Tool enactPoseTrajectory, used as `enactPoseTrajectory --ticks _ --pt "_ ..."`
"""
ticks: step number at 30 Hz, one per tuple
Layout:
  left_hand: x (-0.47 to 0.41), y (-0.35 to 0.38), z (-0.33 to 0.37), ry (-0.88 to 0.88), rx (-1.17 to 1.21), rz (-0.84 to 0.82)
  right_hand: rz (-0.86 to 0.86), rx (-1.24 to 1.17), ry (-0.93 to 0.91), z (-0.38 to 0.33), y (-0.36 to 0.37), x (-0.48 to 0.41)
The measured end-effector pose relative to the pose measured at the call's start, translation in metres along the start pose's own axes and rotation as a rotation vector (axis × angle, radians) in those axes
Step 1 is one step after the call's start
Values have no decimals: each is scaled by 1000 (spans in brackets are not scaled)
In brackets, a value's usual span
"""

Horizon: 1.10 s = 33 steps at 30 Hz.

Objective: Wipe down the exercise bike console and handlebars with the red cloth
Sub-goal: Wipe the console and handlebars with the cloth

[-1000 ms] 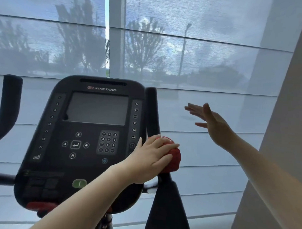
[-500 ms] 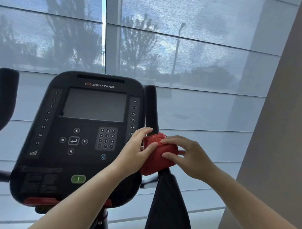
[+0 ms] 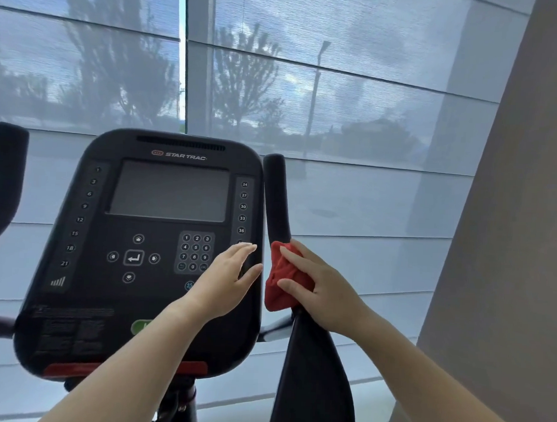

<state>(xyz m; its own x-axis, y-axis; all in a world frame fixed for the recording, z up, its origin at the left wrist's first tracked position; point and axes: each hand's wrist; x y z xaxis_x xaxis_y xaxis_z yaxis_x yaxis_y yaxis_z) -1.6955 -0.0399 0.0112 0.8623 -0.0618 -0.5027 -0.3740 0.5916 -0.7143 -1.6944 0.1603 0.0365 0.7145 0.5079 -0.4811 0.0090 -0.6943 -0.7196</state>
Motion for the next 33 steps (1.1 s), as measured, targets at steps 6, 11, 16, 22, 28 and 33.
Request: enactPoseTrajectory --ticks 6,11,16,22,28,33 --pt "-1 -6 3 18 -8 36 188 -245 19 11 -11 -7" --pt "-16 -35 16 18 60 142 248 -566 47 40 -31 -33" --pt "-68 -72 46 24 0 267 348 -838 18 54 -50 -98" --pt "-122 -77 73 56 -90 334 46 -904 -199 54 -34 -152" --pt "-125 -52 76 6 -128 316 -172 -807 -320 68 -26 -170" --pt "-122 -45 82 -45 -77 361 -164 -746 -408 75 -16 -166"
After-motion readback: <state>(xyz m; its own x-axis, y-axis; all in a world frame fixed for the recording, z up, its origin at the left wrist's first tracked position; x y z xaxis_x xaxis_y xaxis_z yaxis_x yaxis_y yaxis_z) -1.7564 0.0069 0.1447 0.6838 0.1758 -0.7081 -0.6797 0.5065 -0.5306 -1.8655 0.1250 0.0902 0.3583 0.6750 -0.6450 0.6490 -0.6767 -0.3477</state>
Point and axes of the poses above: each hand's wrist, its own x-axis away from the middle knuckle, its own y-axis out of the palm, z = x × y
